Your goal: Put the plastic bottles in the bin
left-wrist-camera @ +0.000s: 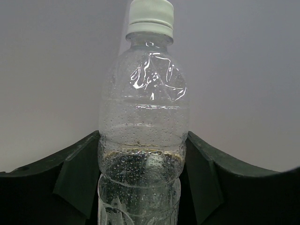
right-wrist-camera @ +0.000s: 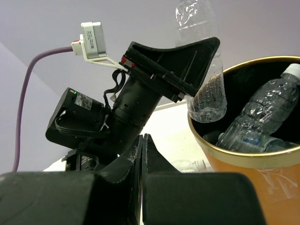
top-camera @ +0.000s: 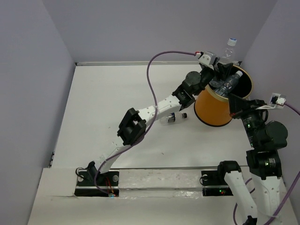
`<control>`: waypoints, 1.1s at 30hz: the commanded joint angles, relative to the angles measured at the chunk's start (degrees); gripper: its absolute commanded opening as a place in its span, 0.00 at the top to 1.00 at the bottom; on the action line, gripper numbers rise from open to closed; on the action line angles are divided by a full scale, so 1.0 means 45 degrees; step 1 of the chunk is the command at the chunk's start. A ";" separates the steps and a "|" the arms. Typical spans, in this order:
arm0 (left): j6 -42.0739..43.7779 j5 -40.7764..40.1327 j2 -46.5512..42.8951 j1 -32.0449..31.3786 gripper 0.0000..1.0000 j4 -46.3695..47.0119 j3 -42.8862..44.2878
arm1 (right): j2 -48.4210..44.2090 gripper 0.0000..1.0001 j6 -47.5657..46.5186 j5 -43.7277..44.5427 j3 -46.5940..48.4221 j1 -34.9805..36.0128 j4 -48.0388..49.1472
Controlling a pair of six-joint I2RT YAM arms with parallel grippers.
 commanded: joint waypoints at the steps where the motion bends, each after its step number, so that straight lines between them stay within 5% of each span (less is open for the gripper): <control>1: -0.0803 0.0888 -0.0645 0.0048 0.13 0.1906 -0.0329 | 0.0280 1.00 0.0222 -0.0571 -0.0175 -0.0048 0.0882; 3: -0.0961 0.1415 -0.0743 0.0047 0.02 0.1614 -0.0487 | 0.0358 1.00 0.0377 -0.0669 -0.0235 -0.0048 0.1214; 10: -0.0182 0.2473 -0.1853 -0.0031 0.01 0.0207 -0.0914 | 0.0437 1.00 0.0749 -0.1060 -0.0449 -0.0048 0.1937; 18: 0.1536 0.1501 -0.4958 0.0008 0.01 -0.1197 -0.3199 | 0.0301 0.99 0.0886 -0.1158 -0.0703 -0.0048 0.2075; 26: 0.0800 -0.0942 -1.0056 0.0125 0.01 -0.2367 -1.0864 | 0.0124 0.98 0.0750 -0.1099 -0.0859 -0.0048 0.2095; 33: -0.0141 -0.2934 -1.2011 0.0126 0.01 -0.5631 -1.4684 | 0.1661 0.85 -0.0263 -0.0436 -0.0217 -0.0048 0.0886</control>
